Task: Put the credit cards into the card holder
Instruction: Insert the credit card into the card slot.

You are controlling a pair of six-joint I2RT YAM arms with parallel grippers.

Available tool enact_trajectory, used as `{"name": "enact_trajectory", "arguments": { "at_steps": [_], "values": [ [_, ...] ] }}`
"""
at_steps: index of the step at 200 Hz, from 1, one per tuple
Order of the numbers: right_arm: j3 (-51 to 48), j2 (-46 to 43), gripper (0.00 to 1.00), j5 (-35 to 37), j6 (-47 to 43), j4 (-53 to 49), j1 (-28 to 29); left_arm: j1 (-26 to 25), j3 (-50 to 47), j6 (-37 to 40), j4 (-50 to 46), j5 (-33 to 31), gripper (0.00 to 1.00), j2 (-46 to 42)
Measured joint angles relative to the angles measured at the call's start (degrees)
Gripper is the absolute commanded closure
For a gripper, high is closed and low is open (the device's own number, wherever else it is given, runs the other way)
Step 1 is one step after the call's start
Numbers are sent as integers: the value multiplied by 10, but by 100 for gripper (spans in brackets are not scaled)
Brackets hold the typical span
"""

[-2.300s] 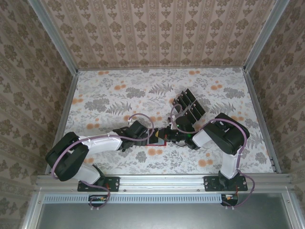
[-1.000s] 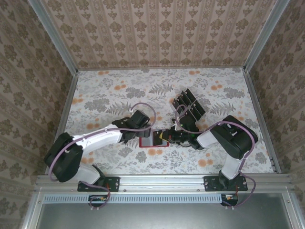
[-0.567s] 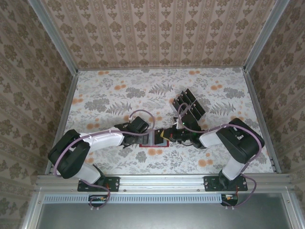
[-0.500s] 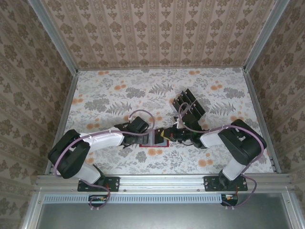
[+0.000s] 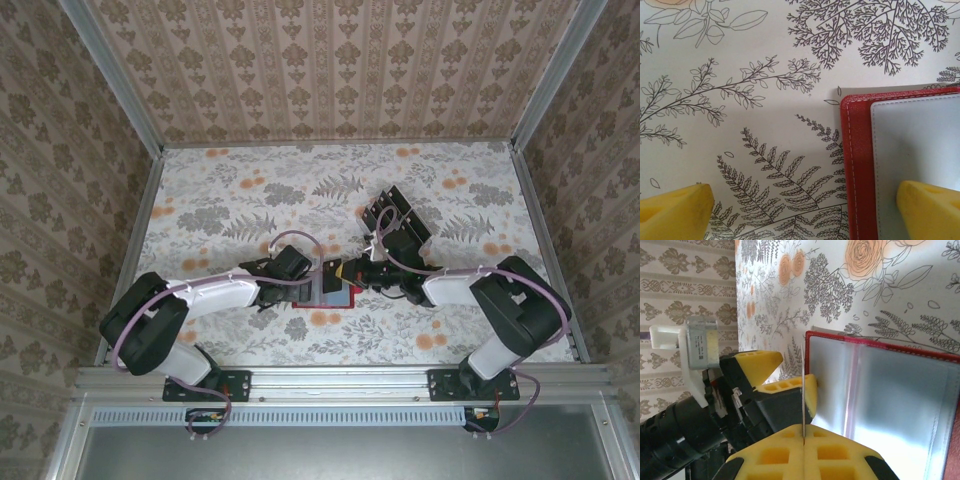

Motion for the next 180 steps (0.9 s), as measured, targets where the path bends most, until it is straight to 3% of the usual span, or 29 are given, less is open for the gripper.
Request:
{"name": "enact_trajectory", "arguments": {
  "at_steps": [82,180],
  "values": [
    [-31,67,100,6,3,129,3,0,-3,0,2,0,4,-2],
    [-45,122,100,11,19,194,14,0,-3,-1,2,-2,4,-2]
  ]
}}
